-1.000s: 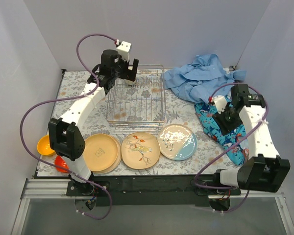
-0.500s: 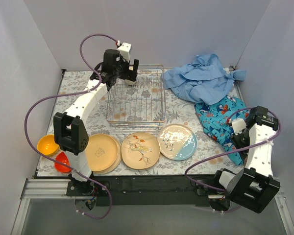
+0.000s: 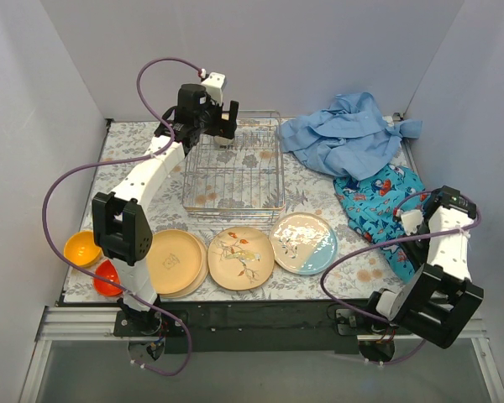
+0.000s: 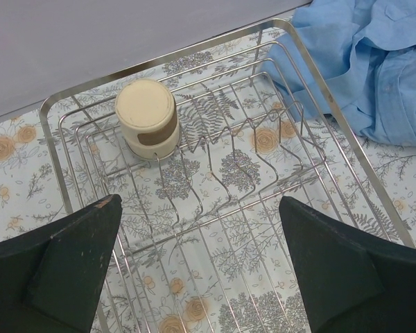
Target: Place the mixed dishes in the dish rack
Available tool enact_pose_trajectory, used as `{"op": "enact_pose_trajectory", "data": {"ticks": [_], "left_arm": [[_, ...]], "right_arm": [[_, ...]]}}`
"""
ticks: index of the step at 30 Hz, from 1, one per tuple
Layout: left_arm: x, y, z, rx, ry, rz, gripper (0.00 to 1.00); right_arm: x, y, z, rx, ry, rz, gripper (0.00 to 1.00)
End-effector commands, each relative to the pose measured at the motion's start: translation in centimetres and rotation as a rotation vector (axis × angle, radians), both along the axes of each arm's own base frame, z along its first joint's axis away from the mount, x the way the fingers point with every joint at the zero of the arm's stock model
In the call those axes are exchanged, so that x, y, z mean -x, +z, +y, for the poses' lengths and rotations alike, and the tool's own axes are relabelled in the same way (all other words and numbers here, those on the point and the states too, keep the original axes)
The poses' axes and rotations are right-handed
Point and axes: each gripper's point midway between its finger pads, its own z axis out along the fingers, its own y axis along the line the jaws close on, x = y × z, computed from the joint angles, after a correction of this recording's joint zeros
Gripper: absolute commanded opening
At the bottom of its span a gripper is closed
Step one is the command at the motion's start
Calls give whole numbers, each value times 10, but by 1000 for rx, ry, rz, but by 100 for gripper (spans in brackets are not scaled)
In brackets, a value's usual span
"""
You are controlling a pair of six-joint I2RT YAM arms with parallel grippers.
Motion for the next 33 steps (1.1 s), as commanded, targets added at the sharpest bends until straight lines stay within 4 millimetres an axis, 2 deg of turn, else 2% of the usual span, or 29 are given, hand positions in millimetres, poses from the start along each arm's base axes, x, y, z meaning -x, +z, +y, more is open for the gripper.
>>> {"op": "enact_pose_trajectory", "data": {"ticks": [1,6,9,10,12,13,16,21,23,27,28,29,31,32,33], "left_arm": [[-1,15,-3,24,-4,-24,98],[-1,17,-4,29,-5,-25,98],[0,16,-5,43,-1,-16,98],[0,16,-5,49,3,-13,98],[1,17,-7,80,13,0,98],[1,18,-8,98,23,7,98],[5,21,-16,173,25,43,98],[10,15,-31,248,-14,109,98],[12,13,-34,273,-15,132,98],[23,23,-45,338,-66,162,98],[26,26,-49,361,-81,174,98],[32,29,-57,413,-104,207,98],[37,34,-66,477,-133,243,98],[38,40,-72,542,-135,270,98],[47,38,-84,600,-196,336,98]], "right_arm": [[1,-10,-6,-4,-3,40,50],[-9,-17,-7,-31,-42,36,48],[-12,-21,-7,-44,-57,45,40],[-13,-22,-6,-50,-62,48,34],[-12,-24,-4,-59,-67,51,27],[-11,-24,-4,-58,-67,50,19],[-6,-22,-3,-46,-60,50,8],[12,-26,1,-36,-35,82,2],[12,-26,1,-32,-47,75,1],[-13,15,-3,-8,-49,-71,1],[-29,39,-10,27,-28,-149,1],[-36,51,-11,40,-10,-185,1],[-56,80,-10,72,46,-281,1],[-63,87,-7,80,71,-308,1],[-77,98,4,83,137,-358,1]]}}
